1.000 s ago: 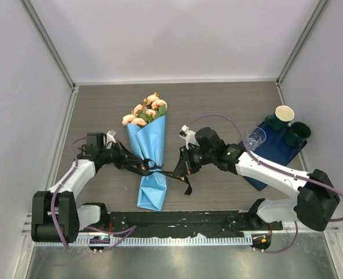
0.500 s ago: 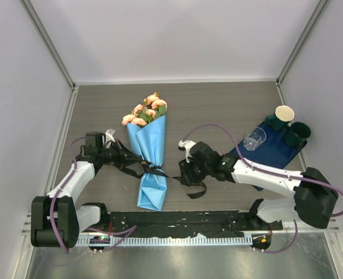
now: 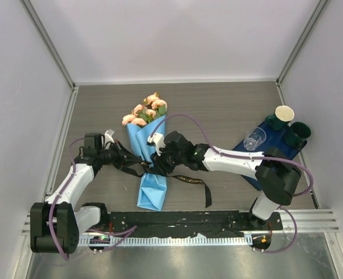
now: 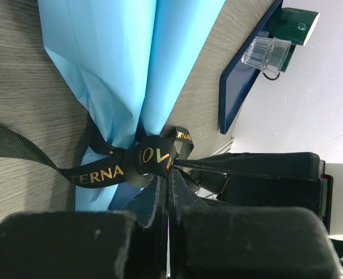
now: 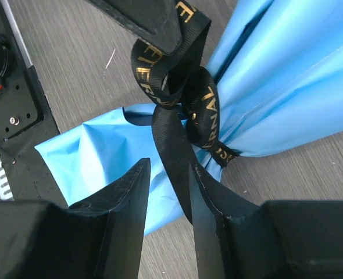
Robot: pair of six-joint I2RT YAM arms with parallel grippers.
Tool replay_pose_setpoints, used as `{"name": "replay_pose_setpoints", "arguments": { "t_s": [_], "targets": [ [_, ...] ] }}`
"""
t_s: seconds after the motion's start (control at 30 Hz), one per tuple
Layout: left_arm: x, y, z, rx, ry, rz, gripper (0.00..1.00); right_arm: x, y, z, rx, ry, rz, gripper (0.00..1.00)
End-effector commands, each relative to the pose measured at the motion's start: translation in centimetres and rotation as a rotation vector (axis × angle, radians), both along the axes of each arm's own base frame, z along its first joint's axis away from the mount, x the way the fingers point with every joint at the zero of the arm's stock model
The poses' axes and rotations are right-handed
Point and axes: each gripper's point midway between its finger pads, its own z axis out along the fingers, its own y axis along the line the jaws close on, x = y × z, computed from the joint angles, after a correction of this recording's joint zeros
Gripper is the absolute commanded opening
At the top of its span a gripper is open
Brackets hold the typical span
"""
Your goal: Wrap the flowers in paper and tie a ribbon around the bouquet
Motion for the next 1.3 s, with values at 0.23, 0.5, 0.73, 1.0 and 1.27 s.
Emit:
{"name": "replay_pose_setpoints", "arguments": {
  "t_s": [0.23,0.5,0.73,1.0,1.27],
  "targets": [
    [-1.0,0.0,0.9,-0.011,-0.025,-0.004,0.00,-0.4,0.0,-1.3,-0.026,-0.050,0.071,0.44],
    [-1.2,0.1,1.9,-0.011,-0.048,0.013,0.00,0.7,-0.7,-3.1,-0.086,-0.076,0.025,0.42],
    [-1.7,0.4,1.9,0.000,-0.050,0.038,0.00,0.6,-0.5,-2.1,-0.051,-0.073,0.000,0.13],
    [-3.9,1.7,0.5,0.088,0.015,0.119,0.00,-0.2,-0.1,0.0,0.035,0.002,-0.058,0.00],
    [-5.8,3.6,-1.1,0.144,0.128,0.292,0.02,-2.4,1.2,1.9,0.120,0.230,-0.104,0.00]
  ]
}}
